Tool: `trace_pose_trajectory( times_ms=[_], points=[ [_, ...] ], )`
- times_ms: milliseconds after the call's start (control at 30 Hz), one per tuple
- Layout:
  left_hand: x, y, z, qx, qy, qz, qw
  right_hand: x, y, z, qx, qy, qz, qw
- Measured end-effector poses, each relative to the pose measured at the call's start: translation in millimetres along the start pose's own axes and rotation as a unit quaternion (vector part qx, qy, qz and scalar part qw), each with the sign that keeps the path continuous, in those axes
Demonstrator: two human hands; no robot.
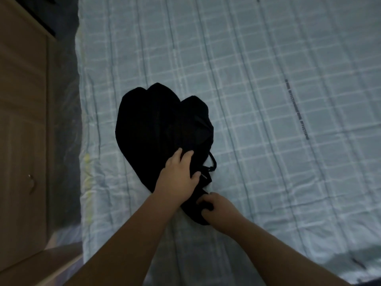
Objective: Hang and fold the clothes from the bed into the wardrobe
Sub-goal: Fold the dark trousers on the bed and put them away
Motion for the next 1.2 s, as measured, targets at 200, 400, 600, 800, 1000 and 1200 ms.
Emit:
trace_pose_trajectory(
  times_ms=[200,400,600,800,1000,1200],
  points=[
    [4.6,8.5,-16.3,0.036,0.019,0.021,0.999,23.6,-6.8,22.7,0.205,-0.210,-0.095,0.951],
    [-3.4,18.5,-12.5,0.015,0.002,0.020,1.000,51.5,3.9,17.9,0.191,-0.110,-0.043,0.974],
    [-24.1,29.9,-0.6,-0.013,-0.020,0.025,0.999,37.9,5.8,9.8,0.042,-0.143,-0.017,0.989],
    [-82.8,3.0,24.2,-0.003,-0.001,-0.022,1.000,-42.1,44.0,31.6,0.175,-0.188,0.027,0.966],
    [-146.1,-44.9,57.7,-0.027,-0.022,-0.091,0.995,-116.0,95.4,59.9,0.215,-0.215,0.072,0.950],
    [-175.8,-80.7,65.5,-0.021,-0.068,-0.059,0.996,-174.5,126.2,69.7,0.350,-0.092,0.079,0.929]
  ],
)
Point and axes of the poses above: each hand's wrist, its own x-axis towards the middle knuckle, its own z-axis out of the back of the hand, y = z × x, the point moved 3 cm from there along x, towards the middle knuckle, and after that the axes turned 3 degrees about x, right-handed, at the moved point
